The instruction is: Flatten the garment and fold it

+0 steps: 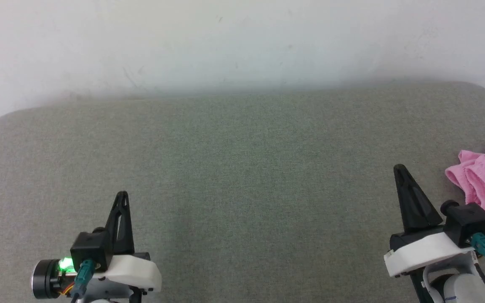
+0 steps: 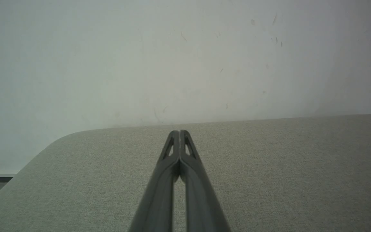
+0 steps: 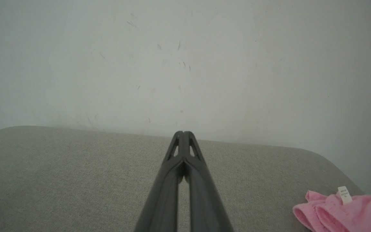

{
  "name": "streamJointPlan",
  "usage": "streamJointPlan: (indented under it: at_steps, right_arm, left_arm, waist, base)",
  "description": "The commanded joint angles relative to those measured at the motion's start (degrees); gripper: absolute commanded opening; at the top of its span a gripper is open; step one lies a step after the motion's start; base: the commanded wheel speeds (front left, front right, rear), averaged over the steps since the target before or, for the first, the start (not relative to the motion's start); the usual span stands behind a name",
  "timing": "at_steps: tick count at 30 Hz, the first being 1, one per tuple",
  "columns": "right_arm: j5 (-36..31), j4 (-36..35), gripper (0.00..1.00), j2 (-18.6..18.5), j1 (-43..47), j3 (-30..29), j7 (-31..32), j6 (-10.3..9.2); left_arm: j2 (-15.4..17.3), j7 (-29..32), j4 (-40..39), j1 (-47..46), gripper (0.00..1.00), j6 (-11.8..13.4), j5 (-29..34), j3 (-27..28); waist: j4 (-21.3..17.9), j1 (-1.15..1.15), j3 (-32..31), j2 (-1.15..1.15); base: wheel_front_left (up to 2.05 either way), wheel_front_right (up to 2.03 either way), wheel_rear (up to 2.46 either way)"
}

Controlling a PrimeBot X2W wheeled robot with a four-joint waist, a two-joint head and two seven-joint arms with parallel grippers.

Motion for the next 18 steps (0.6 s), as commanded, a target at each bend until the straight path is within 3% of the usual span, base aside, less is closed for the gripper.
streamJointPlan:
  at_steps: [1,18]
  right_arm:
    - [-0.41,-0.33,0.0,0.15,0.65,-0.02,0.32,-0.04]
    - [-1.08,-0.54,0.0,0.2,0.91,-0.03,2.32,-0.06]
  left_arm:
    - [-0.37,0.24,-0.21,-0.38,0.0,-0.44,0.42,0.37]
    - [-0.74,2.23,-0.45,-0.55,0.0,-1.55,0.76,0.61]
  waist:
    - [0.0,0.0,-0.01,0.0]
    - [0.03,0.0,-0.24,0.0]
  base:
    - [0.0,0.0,0.0]
    - [0.0,0.0,0.0]
